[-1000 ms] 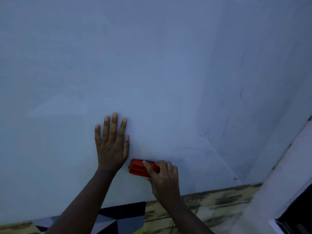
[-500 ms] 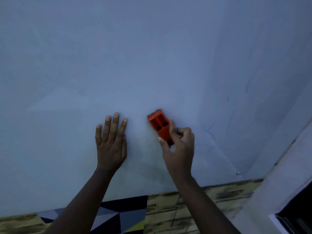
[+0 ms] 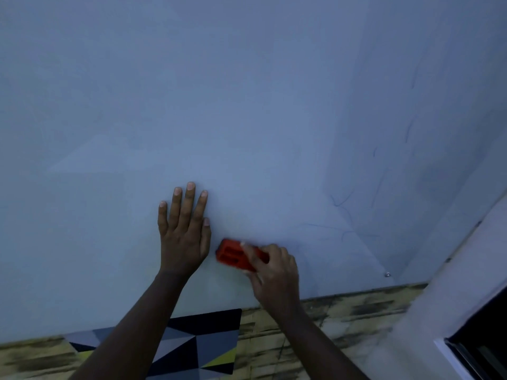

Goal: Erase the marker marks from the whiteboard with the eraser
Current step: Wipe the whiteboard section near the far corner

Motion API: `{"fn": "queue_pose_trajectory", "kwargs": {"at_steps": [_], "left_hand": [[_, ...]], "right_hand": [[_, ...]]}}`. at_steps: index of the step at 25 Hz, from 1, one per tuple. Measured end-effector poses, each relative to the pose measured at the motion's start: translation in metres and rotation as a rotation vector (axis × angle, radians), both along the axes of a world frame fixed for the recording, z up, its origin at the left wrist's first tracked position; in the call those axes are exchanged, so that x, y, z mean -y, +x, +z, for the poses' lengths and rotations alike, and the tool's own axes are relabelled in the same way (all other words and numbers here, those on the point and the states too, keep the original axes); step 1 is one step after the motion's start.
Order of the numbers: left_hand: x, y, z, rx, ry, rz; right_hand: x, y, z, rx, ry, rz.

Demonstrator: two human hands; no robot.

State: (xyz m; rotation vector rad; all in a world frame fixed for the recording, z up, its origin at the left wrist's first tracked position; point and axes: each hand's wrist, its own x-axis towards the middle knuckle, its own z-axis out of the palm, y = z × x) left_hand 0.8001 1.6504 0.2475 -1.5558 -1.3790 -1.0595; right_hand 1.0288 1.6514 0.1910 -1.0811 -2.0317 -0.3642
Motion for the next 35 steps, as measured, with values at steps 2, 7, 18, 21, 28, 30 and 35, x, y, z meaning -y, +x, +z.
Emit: {"fn": "queue_pose_trajectory", "kwargs": {"at_steps": [2, 7, 18, 21, 28, 30, 35], "left_hand": [[0.000, -0.001, -0.004, -0.012, 0.006, 0.017], [-0.001, 0.007, -0.020, 0.034, -0.005, 0.032], [0.002, -0.003, -0.049, -0.023, -0.039, 0.053], [0.007, -0.014, -0.060, -0.083, -0.051, 0.051], [0.007, -0.019, -0.080, -0.100, -0.028, 0.082], [0.005, -0.017, -0.085, -0.083, -0.020, 0.081], [0.010, -0.017, -0.093, -0.083, -0.048, 0.068]], "right_hand": [[-0.002, 0.014, 0.017, -0.316, -0.084, -0.066], [-0.016, 0.024, 0.068, -1.266, -0.278, -0.093], [0.004, -0.018, -0.102, 0.066, 0.045, -0.045], [0.000, -0.009, -0.120, 0.179, 0.086, -0.018], [-0.003, -0.001, -0.004, -0.839, -0.114, -0.089], [0.000, -0.004, 0.010, -0.989, -0.165, -0.090], [0.036, -0.056, -0.077, -1.268, -0.709, -0.203]]}}
